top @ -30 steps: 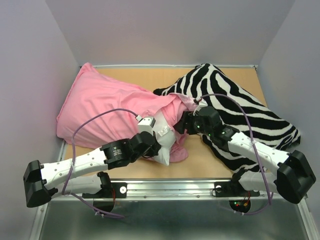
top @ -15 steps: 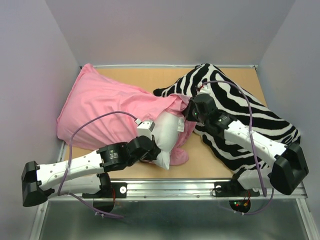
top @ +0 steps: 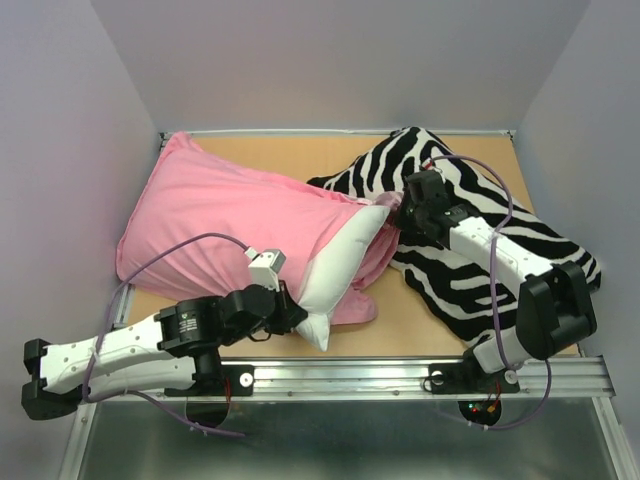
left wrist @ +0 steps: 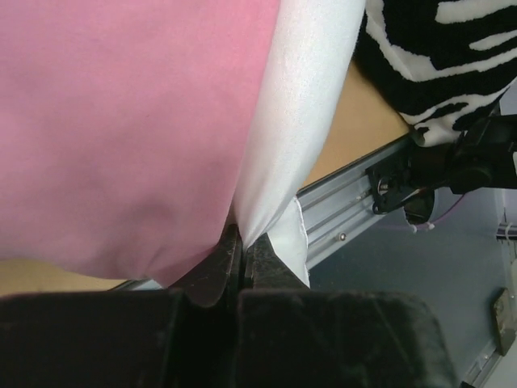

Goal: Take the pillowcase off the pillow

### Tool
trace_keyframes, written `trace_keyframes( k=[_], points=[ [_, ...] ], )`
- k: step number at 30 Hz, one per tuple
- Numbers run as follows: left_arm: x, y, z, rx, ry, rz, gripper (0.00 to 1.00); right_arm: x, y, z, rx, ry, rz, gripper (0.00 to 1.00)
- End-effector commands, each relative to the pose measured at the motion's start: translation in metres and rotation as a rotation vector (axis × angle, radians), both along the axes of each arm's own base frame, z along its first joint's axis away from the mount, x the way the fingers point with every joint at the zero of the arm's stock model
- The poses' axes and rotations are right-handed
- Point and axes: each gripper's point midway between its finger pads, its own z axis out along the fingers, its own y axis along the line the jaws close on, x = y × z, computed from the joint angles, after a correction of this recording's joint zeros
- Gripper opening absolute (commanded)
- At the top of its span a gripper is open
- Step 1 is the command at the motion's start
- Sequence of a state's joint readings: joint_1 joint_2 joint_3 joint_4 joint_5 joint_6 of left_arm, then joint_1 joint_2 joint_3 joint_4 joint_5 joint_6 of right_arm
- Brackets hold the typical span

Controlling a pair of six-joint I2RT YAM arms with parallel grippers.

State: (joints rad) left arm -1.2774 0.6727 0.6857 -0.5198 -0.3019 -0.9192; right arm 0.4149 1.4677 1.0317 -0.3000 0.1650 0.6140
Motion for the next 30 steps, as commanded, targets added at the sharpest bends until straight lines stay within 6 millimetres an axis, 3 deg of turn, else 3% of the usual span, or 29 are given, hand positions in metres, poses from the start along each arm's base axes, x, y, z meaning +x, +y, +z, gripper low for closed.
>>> trace_keyframes(
  k=[1,5,8,9,10,11,12,14,15,16,17,18,22,26,30],
  points=[
    [-0.031,0.026,-0.008,0.063,0.103,-0.075,0.0,0.057,-0.033,0.063,0.008,-0.205,-0.146,0.0],
    [-0.042,0.026,0.001,0.013,0.123,-0.123,0.0,0.069,-0.012,0.071,0.067,-0.219,-0.062,0.0],
    [-0.042,0.016,0.027,-0.059,0.067,-0.18,0.0,0.073,0.025,0.079,0.201,-0.241,0.084,0.01],
    [-0.04,0.008,0.053,-0.128,0.024,-0.199,0.0,0.073,0.038,0.069,0.242,-0.226,0.129,0.01],
    [-0.038,0.005,0.067,-0.147,-0.008,-0.204,0.0,0.072,0.062,0.082,0.351,-0.265,0.234,0.01],
    [-0.033,0.003,0.098,-0.188,-0.083,-0.22,0.0,0.068,0.079,0.079,0.402,-0.257,0.292,0.01],
    [-0.03,-0.001,0.119,-0.226,-0.128,-0.225,0.0,0.062,0.098,0.069,0.451,-0.224,0.367,0.01],
    [-0.022,-0.011,0.149,-0.249,-0.198,-0.228,0.0,0.059,0.125,0.065,0.466,-0.229,0.426,0.01],
    [-0.019,-0.014,0.186,-0.314,-0.278,-0.239,0.0,0.052,0.15,0.07,0.465,-0.239,0.479,0.03],
    [-0.016,-0.022,0.196,-0.32,-0.31,-0.25,0.0,0.051,0.163,0.054,0.453,-0.211,0.504,0.05],
    [-0.013,-0.027,0.208,-0.344,-0.341,-0.25,0.0,0.048,0.173,0.05,0.457,-0.2,0.518,0.09],
    [-0.009,-0.029,0.232,-0.387,-0.404,-0.244,0.0,0.045,0.181,0.044,0.466,-0.178,0.525,0.1],
    [0.006,-0.043,0.262,-0.416,-0.496,-0.201,0.0,0.041,0.167,0.021,0.446,-0.133,0.441,0.24],
    [0.042,-0.025,0.262,-0.385,-0.514,0.038,0.0,0.03,0.138,0.048,0.413,-0.167,0.35,0.5],
    [0.053,-0.013,0.261,-0.405,-0.526,0.135,0.0,0.014,0.114,0.07,0.411,-0.187,0.277,0.65]
  ],
)
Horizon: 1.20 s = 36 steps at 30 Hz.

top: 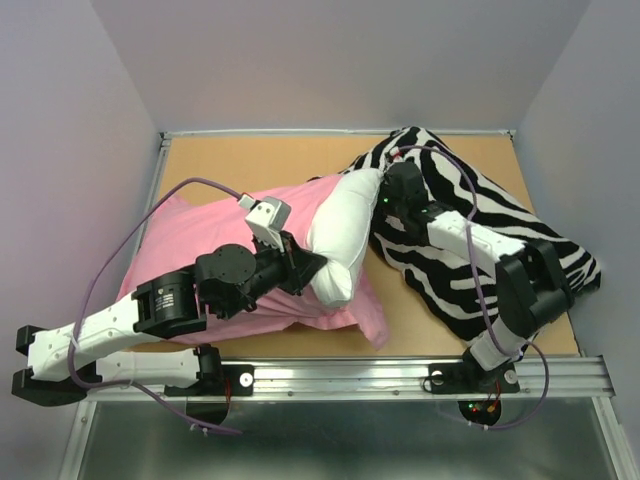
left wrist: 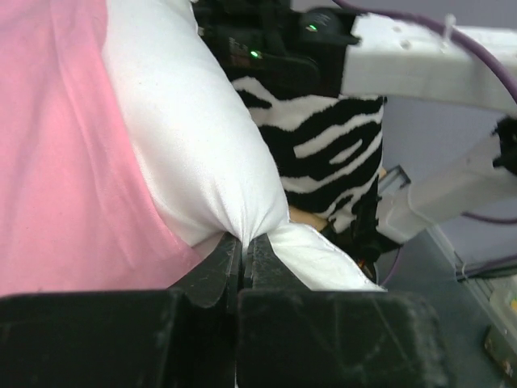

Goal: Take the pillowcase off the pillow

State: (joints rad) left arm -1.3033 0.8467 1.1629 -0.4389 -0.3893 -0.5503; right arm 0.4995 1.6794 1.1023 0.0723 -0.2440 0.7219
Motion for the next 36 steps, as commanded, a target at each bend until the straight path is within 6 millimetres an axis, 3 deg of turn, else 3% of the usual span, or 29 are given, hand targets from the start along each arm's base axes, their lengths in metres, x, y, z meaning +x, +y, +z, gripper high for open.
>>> trace_keyframes(
  k=[1,3,4,7,8,10,14,17,19,21,25,29,33,36],
  points=[
    [0.026,0.021,0.08,-0.32,-0.105,0.185,0.0,-0.005,-0.03,0.066,0.039,-0.127,-0.144,0.67],
    [0.029,0.022,0.074,-0.317,-0.103,0.206,0.0,-0.011,-0.049,0.073,0.047,-0.114,-0.201,0.72],
    [0.03,0.022,0.071,-0.314,-0.1,0.212,0.0,-0.018,-0.059,0.086,0.07,-0.14,-0.223,0.74],
    [0.031,0.017,0.06,-0.31,-0.094,0.214,0.0,-0.031,-0.082,0.09,0.073,-0.126,-0.276,0.77],
    [0.032,0.012,0.056,-0.305,-0.091,0.211,0.0,-0.04,-0.088,0.103,0.09,-0.139,-0.289,0.79],
    [0.034,0.002,0.049,-0.305,-0.089,0.204,0.0,-0.054,-0.093,0.122,0.124,-0.176,-0.28,0.82],
    [0.039,-0.02,0.042,-0.313,-0.091,0.194,0.0,-0.076,-0.092,0.137,0.142,-0.175,-0.229,0.93],
    [0.043,-0.035,0.039,-0.319,-0.104,0.189,0.0,-0.092,-0.077,0.132,0.187,-0.121,-0.127,0.97],
    [0.043,-0.047,0.037,-0.316,-0.106,0.171,0.0,-0.102,-0.071,0.113,0.196,-0.064,-0.079,0.99],
    [0.044,-0.053,0.035,-0.32,-0.106,0.162,0.0,-0.111,-0.071,0.089,0.192,-0.004,-0.068,1.0],
    [0.044,-0.064,0.025,-0.317,-0.096,0.149,0.0,-0.124,-0.077,0.068,0.184,0.028,-0.081,1.0],
    [0.039,-0.081,0.011,-0.309,-0.073,0.097,0.0,-0.131,-0.074,0.066,0.244,0.032,-0.068,1.0],
    [0.03,-0.094,-0.01,-0.31,-0.021,0.036,0.0,-0.137,-0.059,0.089,0.423,-0.009,-0.004,1.0],
    [0.021,-0.106,-0.031,-0.319,0.023,-0.021,0.0,-0.142,-0.053,0.081,0.467,0.028,0.027,1.0]
  ],
)
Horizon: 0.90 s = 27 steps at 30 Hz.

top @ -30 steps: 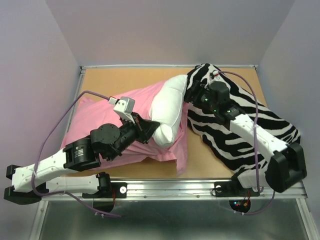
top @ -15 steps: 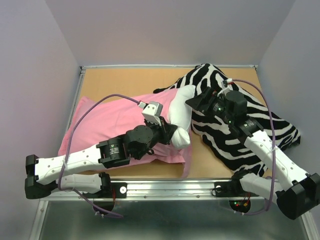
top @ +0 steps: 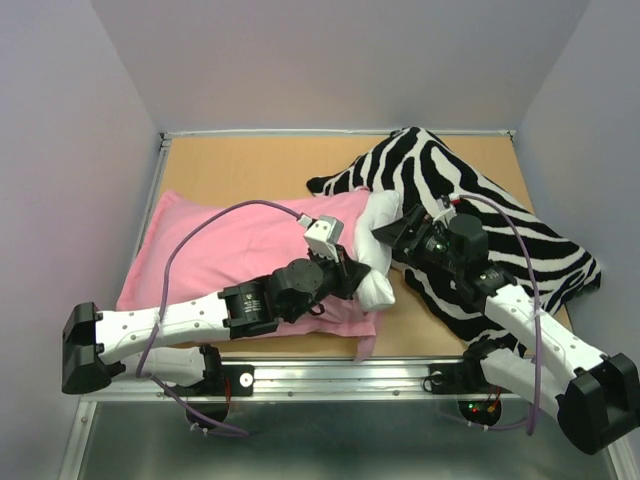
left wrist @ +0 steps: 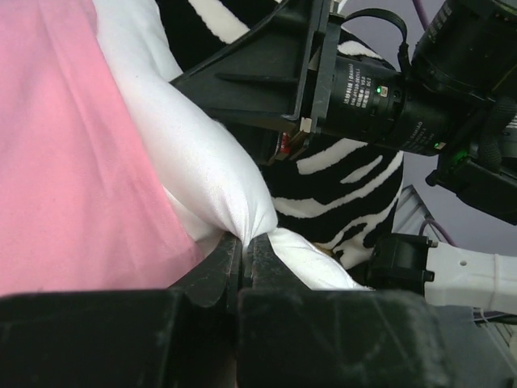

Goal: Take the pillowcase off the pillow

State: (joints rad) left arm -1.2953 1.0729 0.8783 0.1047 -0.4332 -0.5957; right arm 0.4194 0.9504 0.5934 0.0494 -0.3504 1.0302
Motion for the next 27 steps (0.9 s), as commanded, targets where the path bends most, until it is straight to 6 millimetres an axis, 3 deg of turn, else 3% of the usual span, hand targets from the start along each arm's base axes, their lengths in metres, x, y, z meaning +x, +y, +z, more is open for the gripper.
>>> trace_keyframes(
  k=[1,4,9,11,13,14,16,17,18,19,21,22,23,25,27],
  points=[
    [-0.013,-0.029,0.043,-0.262,0.007,-0.099,0.0,-0.015,0.02,0.016,0.142,-0.03,0.124,1.0],
    [-0.022,-0.051,0.019,-0.221,0.048,-0.174,0.0,-0.021,0.023,0.002,0.162,-0.012,0.152,1.0],
    [-0.04,-0.075,0.002,-0.178,0.076,-0.269,0.0,-0.019,0.024,-0.004,0.165,-0.021,0.153,1.0],
    [-0.044,-0.078,-0.002,-0.169,0.084,-0.278,0.0,-0.017,0.022,-0.005,0.143,-0.015,0.142,0.96],
    [-0.046,-0.078,-0.001,-0.171,0.087,-0.283,0.0,-0.011,0.019,-0.002,0.093,-0.028,0.115,0.62],
    [-0.046,-0.077,0.003,-0.176,0.081,-0.286,0.0,-0.009,0.017,0.0,0.066,-0.046,0.11,0.24],
    [-0.045,-0.073,0.014,-0.171,0.053,-0.285,0.0,-0.003,0.011,0.002,0.025,-0.059,0.073,0.01],
    [-0.044,-0.071,0.019,-0.167,0.042,-0.279,0.07,-0.001,0.009,0.009,-0.009,-0.077,0.068,0.0],
    [-0.041,-0.068,0.025,-0.161,0.024,-0.262,0.26,0.001,0.006,0.01,-0.031,-0.082,0.052,0.01],
    [-0.038,-0.064,0.034,-0.151,0.01,-0.247,0.36,0.003,0.003,0.014,-0.053,-0.096,0.039,0.01],
    [-0.031,-0.051,0.054,-0.158,-0.038,-0.204,0.52,0.008,-0.006,0.021,-0.114,-0.12,-0.002,0.0],
    [-0.03,-0.042,0.069,-0.167,-0.069,-0.193,0.54,0.01,-0.012,0.02,-0.142,-0.115,-0.028,0.0],
    [-0.028,-0.037,0.076,-0.173,-0.073,-0.175,0.67,0.013,-0.014,0.026,-0.149,-0.136,-0.041,0.0],
    [-0.021,-0.022,0.092,-0.166,-0.107,-0.121,0.69,0.015,-0.019,0.032,-0.186,-0.152,-0.058,0.0],
    [-0.004,-0.007,0.096,-0.13,-0.114,-0.01,0.7,0.017,-0.021,0.038,-0.207,-0.176,-0.061,0.01]
  ],
)
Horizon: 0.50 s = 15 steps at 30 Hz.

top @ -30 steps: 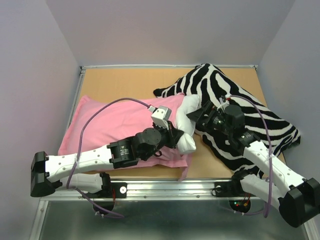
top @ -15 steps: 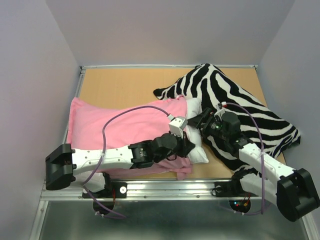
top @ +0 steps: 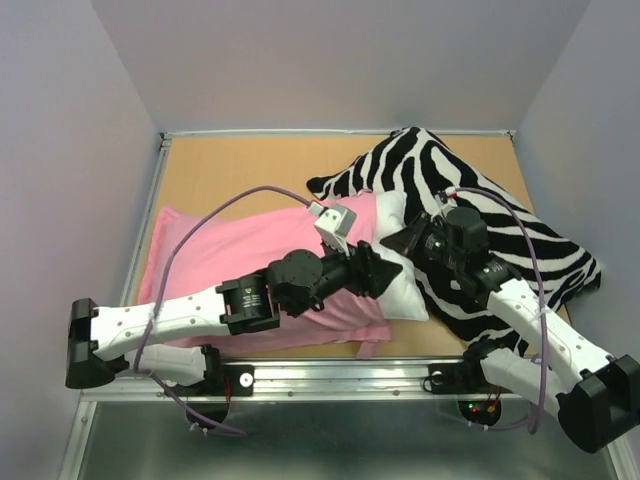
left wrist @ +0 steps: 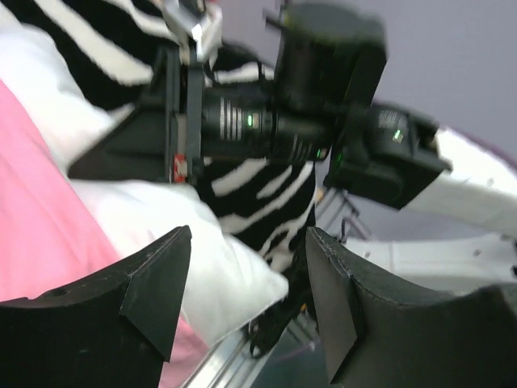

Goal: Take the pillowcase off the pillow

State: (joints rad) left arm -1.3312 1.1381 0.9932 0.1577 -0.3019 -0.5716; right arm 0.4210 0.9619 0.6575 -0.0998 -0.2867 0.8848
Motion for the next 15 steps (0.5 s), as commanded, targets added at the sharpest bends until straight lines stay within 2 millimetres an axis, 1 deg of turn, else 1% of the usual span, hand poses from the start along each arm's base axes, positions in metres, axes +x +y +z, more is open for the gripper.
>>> trace_keyframes(
  k=[1,2,4,5,6,7,9,11,13,14,15],
  points=[
    [0.029,0.039,0.057,-0.009,-0.072,0.215,0.7,0.015,-0.009,0.06,-0.05,-0.184,-0.041,0.01],
    [0.044,0.05,0.048,0.059,-0.073,0.322,0.7,0.015,-0.01,0.061,-0.061,-0.192,-0.044,0.01],
    [0.061,0.066,0.043,0.167,-0.057,0.421,0.72,0.016,-0.012,0.069,-0.067,-0.213,-0.045,0.0],
    [0.071,0.064,0.03,0.232,-0.048,0.456,0.74,0.016,-0.012,0.076,-0.069,-0.228,-0.045,0.01],
    [0.079,0.066,0.024,0.264,-0.038,0.466,0.74,0.016,-0.013,0.078,-0.082,-0.234,-0.042,0.01],
    [0.096,0.075,0.017,0.304,-0.036,0.499,0.74,0.017,-0.013,0.079,-0.087,-0.238,-0.042,0.0],
    [0.111,0.071,0.006,0.319,-0.027,0.445,0.74,0.017,-0.014,0.085,-0.1,-0.25,-0.036,0.01],
    [0.117,0.063,0.0,0.316,-0.046,0.386,0.75,0.017,-0.014,0.091,-0.108,-0.259,-0.034,0.01],
    [0.119,0.056,-0.001,0.322,-0.059,0.345,0.75,0.017,-0.015,0.094,-0.112,-0.267,-0.032,0.01],
    [0.119,0.051,-0.002,0.338,-0.079,0.316,0.77,0.017,-0.015,0.096,-0.117,-0.27,-0.03,0.0],
    [0.118,0.047,0.0,0.332,-0.095,0.293,0.77,0.017,-0.015,0.097,-0.119,-0.272,-0.029,0.0]
  ],
)
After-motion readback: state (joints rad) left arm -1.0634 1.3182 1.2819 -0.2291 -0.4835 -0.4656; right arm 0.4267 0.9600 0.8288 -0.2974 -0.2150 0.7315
